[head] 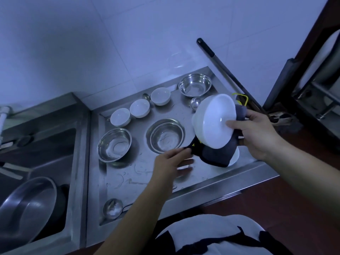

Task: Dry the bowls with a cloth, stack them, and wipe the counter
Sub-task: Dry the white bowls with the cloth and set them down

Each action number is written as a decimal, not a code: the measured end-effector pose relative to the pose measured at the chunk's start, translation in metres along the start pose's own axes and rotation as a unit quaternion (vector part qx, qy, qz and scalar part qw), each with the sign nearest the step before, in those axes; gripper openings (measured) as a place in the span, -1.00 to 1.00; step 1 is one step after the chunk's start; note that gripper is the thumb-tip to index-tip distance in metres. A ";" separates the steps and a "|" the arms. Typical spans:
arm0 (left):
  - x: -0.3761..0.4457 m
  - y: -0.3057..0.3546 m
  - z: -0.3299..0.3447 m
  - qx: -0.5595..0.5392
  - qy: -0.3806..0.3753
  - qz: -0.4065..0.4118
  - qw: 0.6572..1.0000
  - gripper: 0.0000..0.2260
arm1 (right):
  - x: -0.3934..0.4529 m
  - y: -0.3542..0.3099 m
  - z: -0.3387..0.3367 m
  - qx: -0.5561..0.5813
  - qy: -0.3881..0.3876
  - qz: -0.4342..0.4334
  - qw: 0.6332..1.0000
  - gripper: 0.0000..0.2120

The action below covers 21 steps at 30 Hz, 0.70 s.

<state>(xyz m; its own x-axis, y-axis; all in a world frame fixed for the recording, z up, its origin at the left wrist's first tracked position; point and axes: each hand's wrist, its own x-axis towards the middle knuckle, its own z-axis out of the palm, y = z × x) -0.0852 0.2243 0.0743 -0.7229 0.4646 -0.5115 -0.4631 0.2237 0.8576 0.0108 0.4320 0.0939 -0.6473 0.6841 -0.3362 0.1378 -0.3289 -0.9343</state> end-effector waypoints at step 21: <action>-0.059 0.036 0.029 -0.003 -0.110 0.202 0.973 -0.50 | -0.072 0.049 0.067 -0.162 0.035 -0.394 0.904 -0.58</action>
<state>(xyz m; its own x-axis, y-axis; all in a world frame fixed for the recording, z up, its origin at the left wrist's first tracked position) -0.0450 0.2298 0.1369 -0.7192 0.6864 -0.1080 -0.1678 -0.0208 0.9856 0.0137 0.3230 0.0802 -0.5931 0.6653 0.4534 -0.1262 0.4794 -0.8685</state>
